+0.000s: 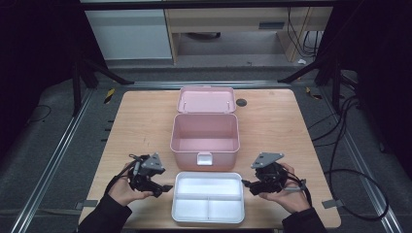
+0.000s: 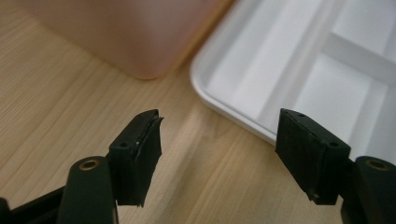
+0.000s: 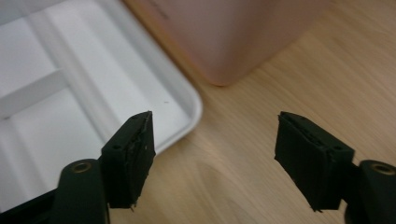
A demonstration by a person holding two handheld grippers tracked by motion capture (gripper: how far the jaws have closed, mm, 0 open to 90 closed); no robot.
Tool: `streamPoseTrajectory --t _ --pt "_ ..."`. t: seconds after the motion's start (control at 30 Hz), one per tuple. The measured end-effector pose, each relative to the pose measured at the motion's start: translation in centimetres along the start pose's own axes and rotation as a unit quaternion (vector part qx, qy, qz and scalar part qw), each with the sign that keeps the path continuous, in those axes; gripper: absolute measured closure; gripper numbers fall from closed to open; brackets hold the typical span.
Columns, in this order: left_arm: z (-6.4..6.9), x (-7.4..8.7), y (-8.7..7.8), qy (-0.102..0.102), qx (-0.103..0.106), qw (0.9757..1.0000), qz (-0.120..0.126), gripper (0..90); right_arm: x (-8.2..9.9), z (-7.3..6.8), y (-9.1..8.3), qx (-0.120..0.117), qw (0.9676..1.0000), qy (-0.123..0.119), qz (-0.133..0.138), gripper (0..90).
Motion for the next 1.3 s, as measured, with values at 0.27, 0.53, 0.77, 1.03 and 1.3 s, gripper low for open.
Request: streamPoseTrajectory --t 0.27,0.53,0.77,1.03,1.3 --pt "-3.6 1.1 -0.3 -0.091 -0.084 0.9917 0.034 25.8 2.8 1.9 -0.3 0.074 0.9942 0.074 -0.025 20.1" --pt "-5.1 1.8 0.1 -0.139 -0.141 0.9792 0.046 22.3 5.2 3.0 -1.6 0.122 0.9826 0.133 -0.044 17.8" --pt "-6.0 2.3 -0.3 -0.164 -0.155 0.9723 0.061 20.9 6.5 2.9 -1.8 0.136 0.977 0.152 -0.061 16.9" --pt "-6.0 2.2 -0.3 -0.159 -0.151 0.9738 0.06 21.2 8.0 3.0 -1.3 0.142 0.9715 0.164 -0.095 17.1" --pt "-5.9 2.2 -0.1 -0.161 -0.143 0.9747 0.059 22.3 8.9 4.3 -0.1 0.134 0.9641 0.194 -0.122 15.4"
Point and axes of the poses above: each handheld gripper's, and its own axes: y roughly forward along the jaws, x roughly out of its underside, z roughly to its right, the point moved 2 cm from there along y, roughly forward along the jaws, and after that the axes turned 10 degrees about -y, right-handed, at the moved point
